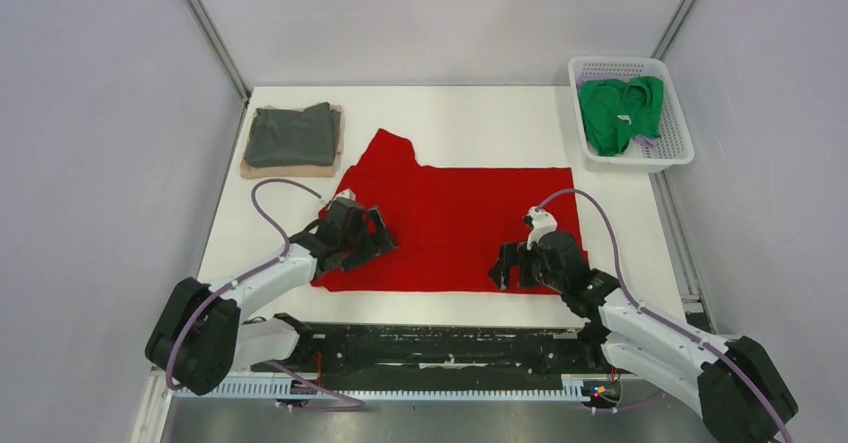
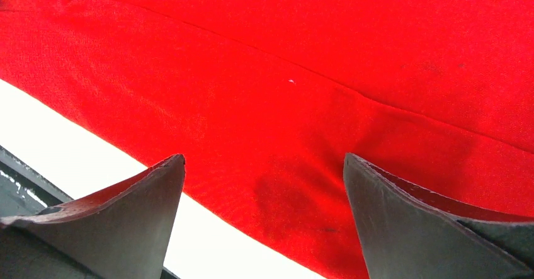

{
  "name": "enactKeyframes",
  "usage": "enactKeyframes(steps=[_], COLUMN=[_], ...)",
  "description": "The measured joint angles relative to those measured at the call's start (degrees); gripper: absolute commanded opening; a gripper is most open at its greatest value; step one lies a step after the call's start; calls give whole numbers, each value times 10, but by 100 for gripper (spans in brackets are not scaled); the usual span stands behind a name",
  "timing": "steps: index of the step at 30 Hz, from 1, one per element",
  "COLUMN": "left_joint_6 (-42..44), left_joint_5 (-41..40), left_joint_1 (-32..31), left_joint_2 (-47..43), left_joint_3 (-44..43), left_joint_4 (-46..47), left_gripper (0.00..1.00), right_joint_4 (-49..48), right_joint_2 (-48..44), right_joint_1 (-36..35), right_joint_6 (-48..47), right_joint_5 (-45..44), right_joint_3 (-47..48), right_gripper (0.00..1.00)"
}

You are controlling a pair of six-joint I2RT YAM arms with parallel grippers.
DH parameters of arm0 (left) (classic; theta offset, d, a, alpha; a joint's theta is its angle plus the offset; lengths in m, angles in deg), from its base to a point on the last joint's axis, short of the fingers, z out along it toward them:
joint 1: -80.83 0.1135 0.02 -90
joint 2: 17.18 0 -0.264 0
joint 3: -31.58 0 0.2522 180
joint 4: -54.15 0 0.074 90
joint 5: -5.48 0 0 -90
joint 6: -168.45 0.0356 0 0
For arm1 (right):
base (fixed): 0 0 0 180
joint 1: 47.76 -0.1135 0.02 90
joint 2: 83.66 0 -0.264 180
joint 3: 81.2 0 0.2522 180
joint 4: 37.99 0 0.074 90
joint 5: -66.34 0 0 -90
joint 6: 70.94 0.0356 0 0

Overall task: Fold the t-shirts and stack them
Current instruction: Fold the flattened tshirt in 1/3 of the way

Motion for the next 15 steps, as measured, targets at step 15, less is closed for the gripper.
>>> enactKeyframes(steps=[15], left_joint_6=[-16], left_joint_5=[28], left_joint_1=[-1], left_joint_2=[-194], left_joint_3=[87], left_joint_4=[-103], left_gripper=[100], right_joint_4=[86], right_joint_2=[-65], right_joint_1=[-29], right_joint_6=[-1], right_joint_5=[8], right_joint_3=[-3], right_gripper=[99])
